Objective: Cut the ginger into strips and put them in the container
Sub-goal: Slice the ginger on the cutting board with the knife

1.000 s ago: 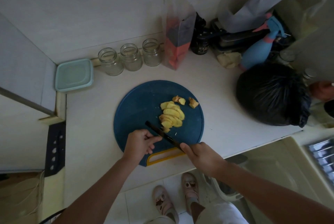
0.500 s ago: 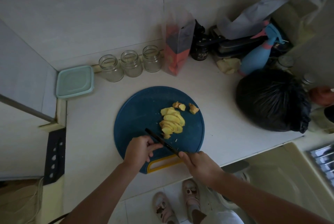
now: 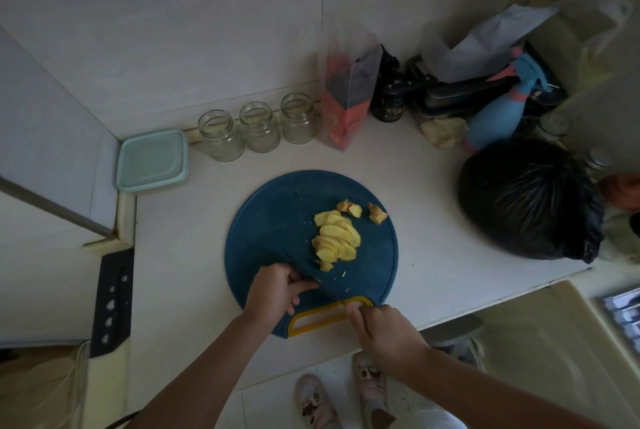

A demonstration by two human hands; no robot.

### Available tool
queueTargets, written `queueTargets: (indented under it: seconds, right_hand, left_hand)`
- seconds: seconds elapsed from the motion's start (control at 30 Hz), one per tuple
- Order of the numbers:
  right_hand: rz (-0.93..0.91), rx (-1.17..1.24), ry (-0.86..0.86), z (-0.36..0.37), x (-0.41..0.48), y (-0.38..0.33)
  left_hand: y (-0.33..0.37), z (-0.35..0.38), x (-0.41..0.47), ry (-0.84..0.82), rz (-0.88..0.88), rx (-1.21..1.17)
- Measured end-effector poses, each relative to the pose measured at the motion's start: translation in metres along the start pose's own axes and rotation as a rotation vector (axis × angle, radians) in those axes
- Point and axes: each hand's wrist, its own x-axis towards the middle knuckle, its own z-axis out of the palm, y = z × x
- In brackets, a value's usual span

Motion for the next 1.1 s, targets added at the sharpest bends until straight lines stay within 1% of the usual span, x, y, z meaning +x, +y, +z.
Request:
queueTargets:
  seconds: [0.13, 0.3, 0.43, 0.77, 1.0, 1.1]
  right_hand:
    - [0.001, -0.012, 0.001, -0.0031, -0.0005, -0.003]
    - [0.01, -0.039, 0.002, -0.0004, 0.0006, -0.0056]
    - [0.032, -0.056, -0.01, -0.0004, 0.001, -0.0065]
    - [0.02, -0.031, -0.044, -0.0043, 0.0011, -0.0091]
    - [0.029, -0.016, -0.059, -0.0045, 0.0005, -0.0109]
    - [0.04, -0.009, -0.06, -0.0043, 0.002, -0.0114]
  left_hand:
    - [0.0011, 0.001, 0.0004, -0.024, -0.048, -0.032]
    - [0.0014, 0.0009, -0.0001, -0.004, -0.023, -0.044]
    - [-0.0021, 0.0024, 0.0045, -0.023, -0.072, -0.071]
    - [-0.0008, 0.0004, -0.001, 0.0, -0.006, -0.04]
    - [-0.0006, 0.0032, 0.0037, -0.035, -0.087, -0.049]
    - [-0.0043, 0.0039, 0.0038, -0.008, -0.102, -0.087]
